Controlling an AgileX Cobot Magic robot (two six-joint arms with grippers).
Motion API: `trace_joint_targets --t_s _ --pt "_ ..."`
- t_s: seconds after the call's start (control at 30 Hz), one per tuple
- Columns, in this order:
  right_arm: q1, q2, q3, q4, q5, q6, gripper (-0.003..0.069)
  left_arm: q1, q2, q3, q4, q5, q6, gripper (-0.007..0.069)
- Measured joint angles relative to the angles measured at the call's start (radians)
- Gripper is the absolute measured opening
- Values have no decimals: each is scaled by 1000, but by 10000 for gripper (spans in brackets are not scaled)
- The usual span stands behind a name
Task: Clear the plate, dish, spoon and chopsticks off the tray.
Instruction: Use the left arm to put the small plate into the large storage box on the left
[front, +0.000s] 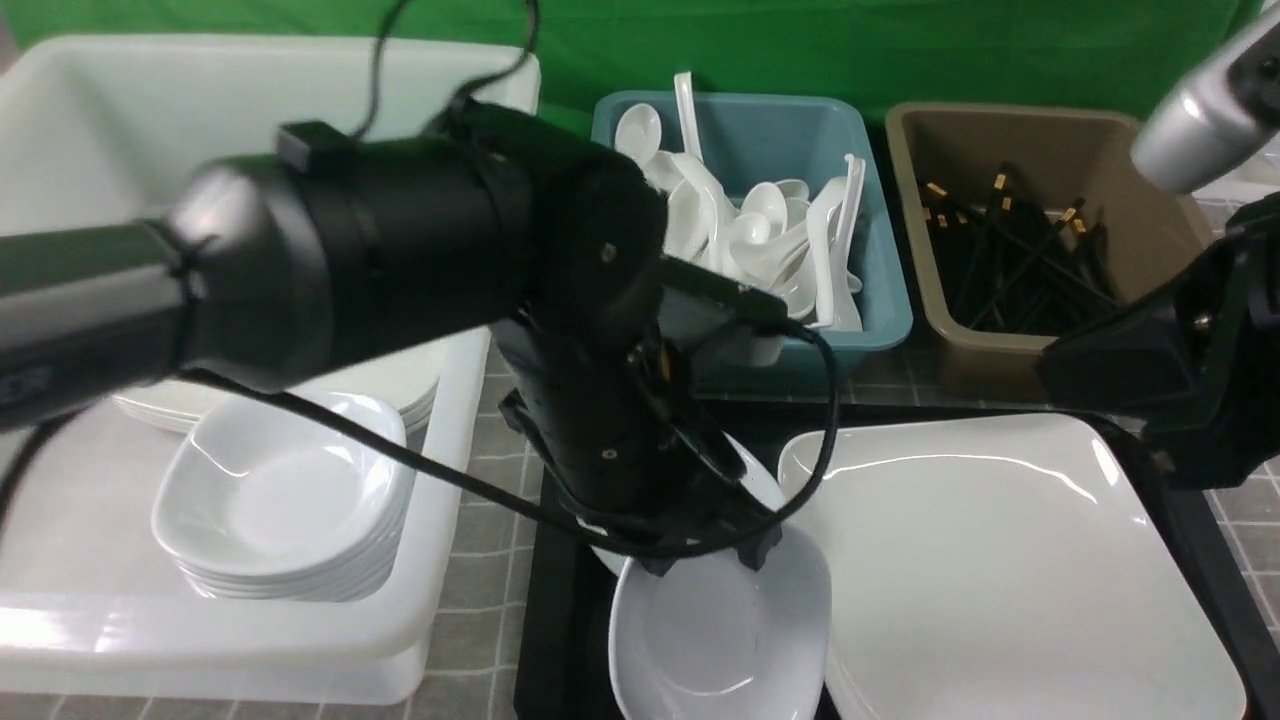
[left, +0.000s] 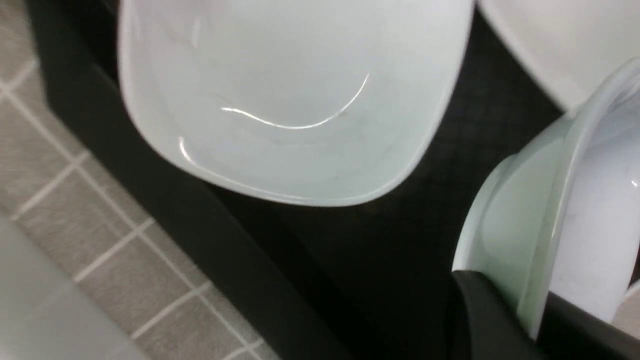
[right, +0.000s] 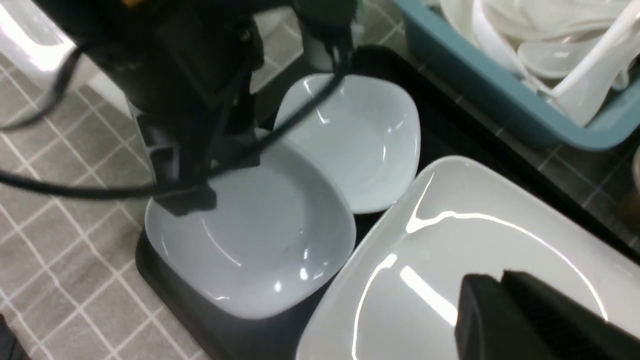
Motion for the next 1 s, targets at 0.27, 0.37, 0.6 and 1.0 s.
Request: trace_joint_targets --t_s 0.27,0.37,0.6,1.0 --pt "43 29 -64 296 79 -180 65 292 -252 -2 -76 22 -10 31" --pt "132 88 -106 328 79 -211 38 437 -337 8 -113 14 -2 31" --pt "381 285 -300 156 40 -125 27 803 -492 221 -242 -63 13 31" --pt "489 479 -499 17 38 -24 27 917 -515 542 -393 -229 87 88"
